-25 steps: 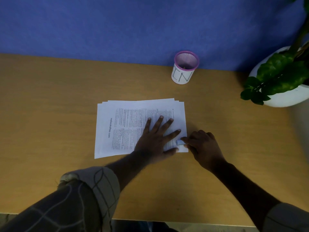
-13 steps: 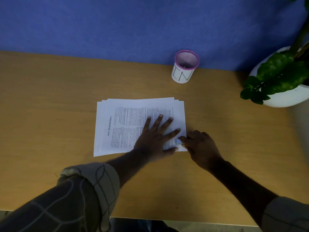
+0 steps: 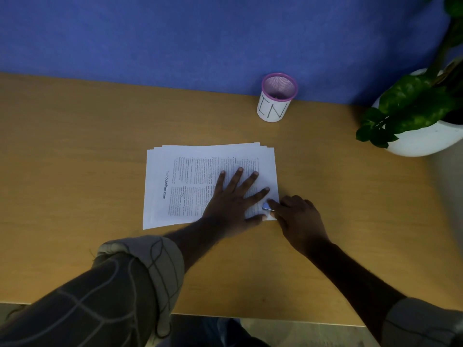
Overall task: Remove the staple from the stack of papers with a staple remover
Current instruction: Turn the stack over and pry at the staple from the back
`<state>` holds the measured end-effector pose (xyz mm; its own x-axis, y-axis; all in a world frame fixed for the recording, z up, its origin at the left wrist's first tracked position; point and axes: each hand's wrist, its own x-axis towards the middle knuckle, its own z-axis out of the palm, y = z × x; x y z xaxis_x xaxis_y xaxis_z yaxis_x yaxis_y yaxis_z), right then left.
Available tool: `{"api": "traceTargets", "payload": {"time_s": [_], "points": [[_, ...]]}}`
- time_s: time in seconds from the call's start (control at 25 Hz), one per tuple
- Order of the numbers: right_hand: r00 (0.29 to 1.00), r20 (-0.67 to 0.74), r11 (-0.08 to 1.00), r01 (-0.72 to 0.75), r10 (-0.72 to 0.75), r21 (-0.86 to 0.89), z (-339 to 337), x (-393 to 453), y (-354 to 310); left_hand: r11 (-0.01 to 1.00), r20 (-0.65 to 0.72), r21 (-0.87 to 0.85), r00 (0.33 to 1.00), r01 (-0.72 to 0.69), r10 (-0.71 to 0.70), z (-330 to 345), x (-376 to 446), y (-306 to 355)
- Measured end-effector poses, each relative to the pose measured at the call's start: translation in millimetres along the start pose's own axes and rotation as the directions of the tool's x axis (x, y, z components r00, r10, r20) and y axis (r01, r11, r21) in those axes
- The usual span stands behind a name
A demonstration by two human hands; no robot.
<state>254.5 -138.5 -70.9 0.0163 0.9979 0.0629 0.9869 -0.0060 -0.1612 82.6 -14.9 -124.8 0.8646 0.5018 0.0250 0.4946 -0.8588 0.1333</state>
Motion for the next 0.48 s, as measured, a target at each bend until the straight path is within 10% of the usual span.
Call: {"api": "traceTargets", "payload": {"time_s": [0.48], "points": [[1.000, -0.014, 0.997, -0.015, 0.016, 0.074, -1.7, -30.8, 4.6, 0.997, -0.001, -0.047, 0.998, 0.065, -0.065, 6.2, -27.5, 27.4]]}}
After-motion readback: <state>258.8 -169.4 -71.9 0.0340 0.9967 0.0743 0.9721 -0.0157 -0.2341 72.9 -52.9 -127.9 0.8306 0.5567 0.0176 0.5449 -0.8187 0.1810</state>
